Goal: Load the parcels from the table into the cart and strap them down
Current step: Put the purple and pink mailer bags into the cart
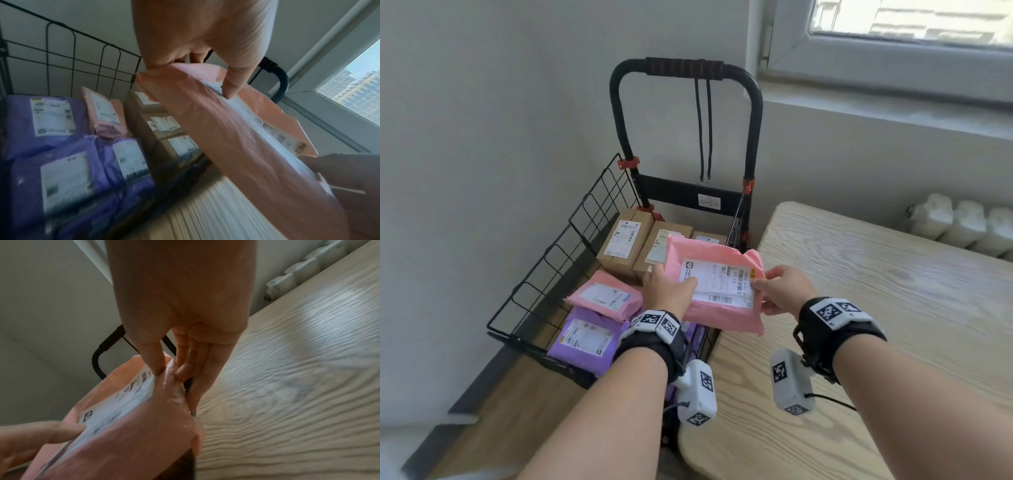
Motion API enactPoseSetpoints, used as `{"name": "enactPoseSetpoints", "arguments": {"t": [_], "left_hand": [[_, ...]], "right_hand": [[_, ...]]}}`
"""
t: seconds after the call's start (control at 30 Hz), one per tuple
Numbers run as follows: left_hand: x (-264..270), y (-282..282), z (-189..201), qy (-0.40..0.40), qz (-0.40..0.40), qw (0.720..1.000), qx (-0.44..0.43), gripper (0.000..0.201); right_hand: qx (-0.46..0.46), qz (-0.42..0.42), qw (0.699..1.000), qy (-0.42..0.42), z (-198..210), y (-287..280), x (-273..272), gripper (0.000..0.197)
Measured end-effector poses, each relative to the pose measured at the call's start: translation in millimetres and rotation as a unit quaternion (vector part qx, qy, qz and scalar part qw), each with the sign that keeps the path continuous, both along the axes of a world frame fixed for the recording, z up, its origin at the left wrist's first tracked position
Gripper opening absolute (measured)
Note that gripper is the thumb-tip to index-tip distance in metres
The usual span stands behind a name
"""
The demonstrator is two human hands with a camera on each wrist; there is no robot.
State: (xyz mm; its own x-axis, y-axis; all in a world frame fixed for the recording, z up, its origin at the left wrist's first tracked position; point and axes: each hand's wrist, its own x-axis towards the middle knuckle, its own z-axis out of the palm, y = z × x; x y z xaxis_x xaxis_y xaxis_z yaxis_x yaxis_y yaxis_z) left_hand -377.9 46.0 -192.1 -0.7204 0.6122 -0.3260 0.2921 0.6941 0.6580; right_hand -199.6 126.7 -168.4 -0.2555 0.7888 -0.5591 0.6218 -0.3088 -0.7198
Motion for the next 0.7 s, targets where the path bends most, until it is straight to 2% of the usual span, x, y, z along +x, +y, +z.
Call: {"name": "enactPoseSetpoints", "arguments": {"t": [0.2, 0.4, 0.53, 0.7], "left_hand": [[-103, 14, -13, -0.021, -0.016, 1.000, -0.001, 0.046], [-178, 12, -51, -0.051, -0.020, 0.997, -0.058, 0.041], [-197, 9, -93, -0.087, -0.064, 0.986, -0.127, 0.041], [-197, 13, -144, -0.127, -0.103, 0.966, -0.199, 0.053]], "right_hand": [[0.000, -0.034, 0.999, -0.021, -8, 0, -99, 0.015], [-0.030, -0.052, 0.995, -0.079, -61, -2, -182, 0.007], [-0.100, -0.072, 0.986, -0.115, -111, -6, -206, 0.027], [-0.172, -0.166, 0.955, -0.173, -151, -8, -218, 0.056]]}}
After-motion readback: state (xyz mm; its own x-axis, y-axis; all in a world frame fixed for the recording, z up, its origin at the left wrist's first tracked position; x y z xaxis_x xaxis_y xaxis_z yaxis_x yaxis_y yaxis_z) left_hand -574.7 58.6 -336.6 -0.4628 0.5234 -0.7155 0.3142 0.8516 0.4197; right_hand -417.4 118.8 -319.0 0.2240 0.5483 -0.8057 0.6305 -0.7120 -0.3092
